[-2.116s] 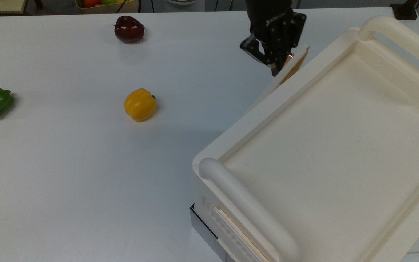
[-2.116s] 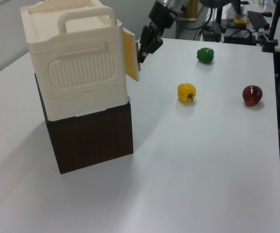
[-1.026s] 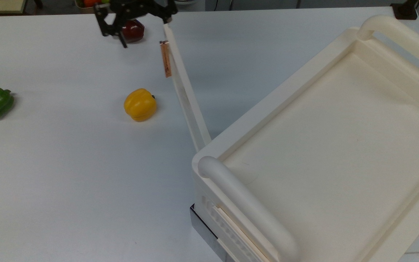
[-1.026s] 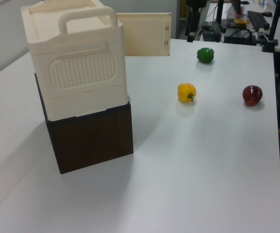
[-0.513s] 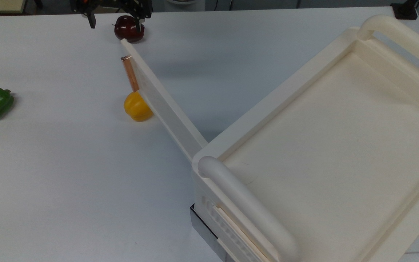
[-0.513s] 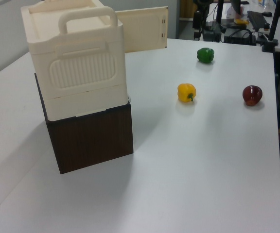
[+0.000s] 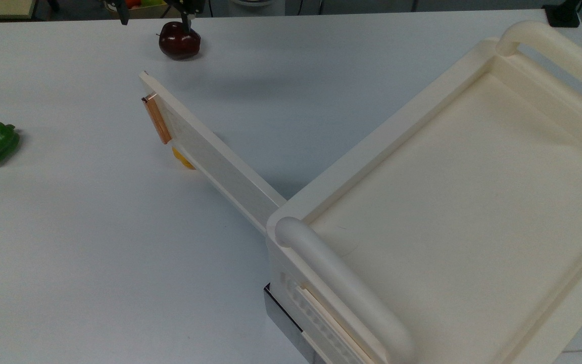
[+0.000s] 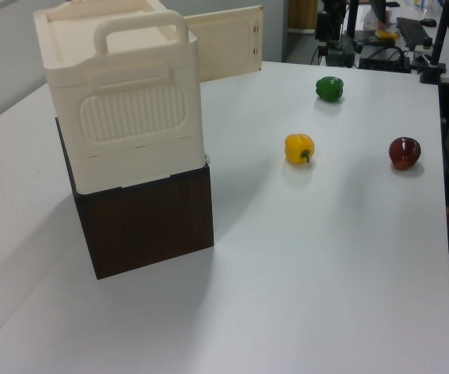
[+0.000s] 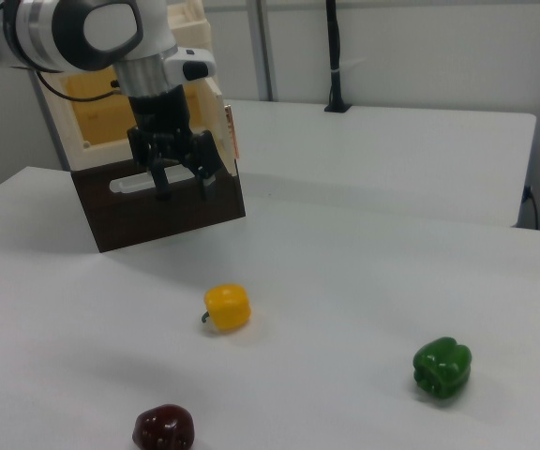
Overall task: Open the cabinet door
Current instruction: 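Continue swinging the door wide open toward the red pepper, then release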
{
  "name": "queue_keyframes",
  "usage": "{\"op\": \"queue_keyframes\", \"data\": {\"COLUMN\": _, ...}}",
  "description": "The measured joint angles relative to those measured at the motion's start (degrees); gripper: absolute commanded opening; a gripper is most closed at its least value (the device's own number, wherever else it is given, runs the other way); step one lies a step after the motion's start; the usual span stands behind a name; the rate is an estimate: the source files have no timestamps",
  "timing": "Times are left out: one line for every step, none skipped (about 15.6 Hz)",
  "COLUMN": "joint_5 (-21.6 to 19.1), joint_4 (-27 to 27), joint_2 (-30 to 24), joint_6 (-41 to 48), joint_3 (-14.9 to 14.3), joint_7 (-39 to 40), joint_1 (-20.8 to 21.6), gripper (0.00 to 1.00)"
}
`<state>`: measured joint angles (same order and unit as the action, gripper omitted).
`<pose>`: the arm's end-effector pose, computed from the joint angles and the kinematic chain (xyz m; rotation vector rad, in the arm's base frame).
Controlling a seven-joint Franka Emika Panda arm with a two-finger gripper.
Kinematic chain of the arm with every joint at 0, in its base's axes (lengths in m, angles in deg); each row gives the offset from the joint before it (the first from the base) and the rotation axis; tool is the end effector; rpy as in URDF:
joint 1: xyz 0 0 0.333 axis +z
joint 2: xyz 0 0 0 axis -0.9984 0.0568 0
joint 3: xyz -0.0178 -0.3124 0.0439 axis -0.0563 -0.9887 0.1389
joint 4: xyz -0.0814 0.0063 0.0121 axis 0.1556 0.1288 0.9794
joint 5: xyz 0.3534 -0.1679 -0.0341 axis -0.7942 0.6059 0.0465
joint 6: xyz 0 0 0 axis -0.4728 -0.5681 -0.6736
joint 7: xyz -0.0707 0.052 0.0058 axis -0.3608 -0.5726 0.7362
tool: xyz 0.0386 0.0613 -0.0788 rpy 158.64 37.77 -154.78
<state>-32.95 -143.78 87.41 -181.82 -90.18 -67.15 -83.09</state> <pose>0.5860 -0.0533 0.6015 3.0686 -0.0425 0.0183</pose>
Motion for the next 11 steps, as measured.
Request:
{"op": "queue_keyframes", "data": {"joint_5": -0.1, "joint_4": -0.3, "joint_2": 0.0, "joint_6": 0.0, "joint_3": 0.0, "joint_7": 0.0, "joint_1": 0.0, "gripper": 1.00}}
{"op": "queue_keyframes", "data": {"joint_5": -0.2, "joint_4": -0.5, "joint_2": 0.1, "joint_6": 0.0, "joint_3": 0.0, "joint_7": 0.1, "joint_1": 0.0, "gripper": 1.00}}
{"op": "queue_keyframes", "data": {"joint_5": -0.4, "joint_4": -0.6, "joint_2": 0.1, "joint_6": 0.0, "joint_3": 0.0, "joint_7": 0.1, "joint_1": -0.1, "gripper": 1.00}}
{"op": "queue_keyframes", "data": {"joint_5": -0.5, "joint_4": -0.7, "joint_2": 0.1, "joint_6": 0.0, "joint_3": 0.0, "joint_7": 0.1, "joint_1": -0.2, "gripper": 1.00}}
{"op": "queue_keyframes", "data": {"joint_5": -0.6, "joint_4": -0.7, "joint_2": 0.1, "joint_6": 0.0, "joint_3": 0.0, "joint_7": 0.1, "joint_1": -0.2, "gripper": 1.00}}
{"op": "queue_keyframes", "data": {"joint_5": -0.6, "joint_4": -0.7, "joint_2": 0.1, "joint_6": 0.0, "joint_3": 0.0, "joint_7": 0.1, "joint_1": -0.3, "gripper": 1.00}}
{"op": "queue_keyframes", "data": {"joint_5": -0.6, "joint_4": -0.7, "joint_2": 0.1, "joint_6": 0.0, "joint_3": 0.0, "joint_7": 0.1, "joint_1": -0.3, "gripper": 1.00}}
{"op": "queue_keyframes", "data": {"joint_5": -0.6, "joint_4": -0.7, "joint_2": 0.1, "joint_6": 0.0, "joint_3": 0.0, "joint_7": 0.1, "joint_1": -0.4, "gripper": 1.00}}
{"op": "queue_keyframes", "data": {"joint_5": -0.6, "joint_4": -0.7, "joint_2": 0.1, "joint_6": 0.0, "joint_3": 0.0, "joint_7": 0.1, "joint_1": -0.4, "gripper": 1.00}}
{"op": "queue_keyframes", "data": {"joint_5": -0.6, "joint_4": -0.7, "joint_2": 0.1, "joint_6": 0.0, "joint_3": 0.0, "joint_7": 0.1, "joint_1": -0.4, "gripper": 1.00}}
{"op": "queue_keyframes", "data": {"joint_5": -0.6, "joint_4": -0.7, "joint_2": 0.1, "joint_6": 0.0, "joint_3": 0.0, "joint_7": 0.1, "joint_1": -0.4, "gripper": 1.00}}
